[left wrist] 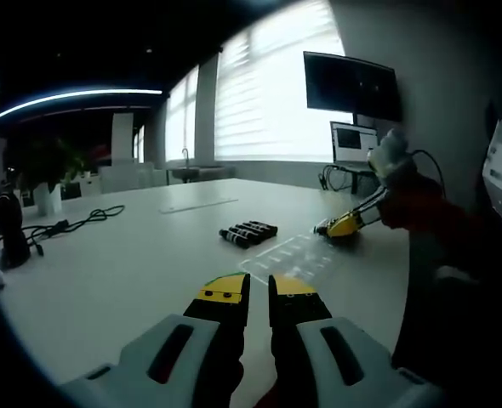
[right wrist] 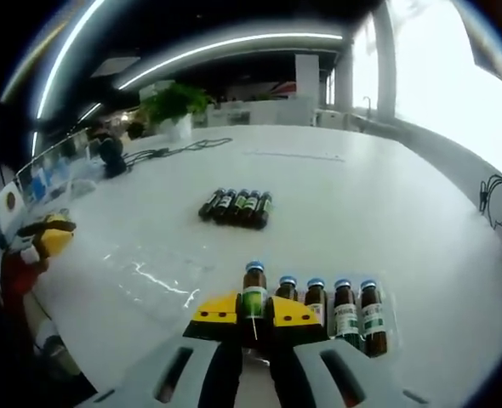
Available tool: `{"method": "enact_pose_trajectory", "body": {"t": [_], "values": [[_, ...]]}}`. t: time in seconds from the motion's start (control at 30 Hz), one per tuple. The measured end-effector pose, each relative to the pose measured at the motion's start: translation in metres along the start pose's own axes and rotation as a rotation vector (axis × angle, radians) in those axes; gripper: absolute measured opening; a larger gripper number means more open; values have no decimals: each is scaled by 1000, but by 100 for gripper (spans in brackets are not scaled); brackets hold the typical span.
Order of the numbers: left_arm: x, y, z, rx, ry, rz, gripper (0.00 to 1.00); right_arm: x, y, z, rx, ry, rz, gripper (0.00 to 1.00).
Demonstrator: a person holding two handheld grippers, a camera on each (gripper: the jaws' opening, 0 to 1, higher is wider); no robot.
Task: Grip medicine bottles put into box
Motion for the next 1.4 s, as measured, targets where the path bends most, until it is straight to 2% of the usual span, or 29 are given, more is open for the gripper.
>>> {"method": "enact_pose_trajectory", "body": {"t": [0.23, 0.4, 0.7, 1.1, 1.17, 1.4], "values": [[1, -1, 0, -1, 0, 3, 3, 1, 0, -2, 9, 14, 6, 8], [0, -1, 1, -2, 1, 3, 3, -4, 2, -7, 55, -19, -43, 6], [0, -1, 2, -6, 1, 0, 3, -3, 3, -8, 68, -17, -50, 5], [-1, -2, 3, -7, 0, -3, 3, -3, 4, -5, 44, 73, -64, 0], [-1, -2, 3, -8, -1, -2, 3, -3, 3, -2, 27, 74, -69, 0], [-3, -1, 3, -7, 1, -7, 3, -5, 0, -1, 32, 76, -63, 0]]}}
Point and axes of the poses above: the point that each gripper's makers call its tool centre point, and the gripper's own axes: y roughly backward along the fingers, x roughly to its right, z roughly out of its underside, the point moved 1 cm from there along y, roughly backward along the fingers, and after that the axes turned 10 degrees about y, right-handed, at the moved point
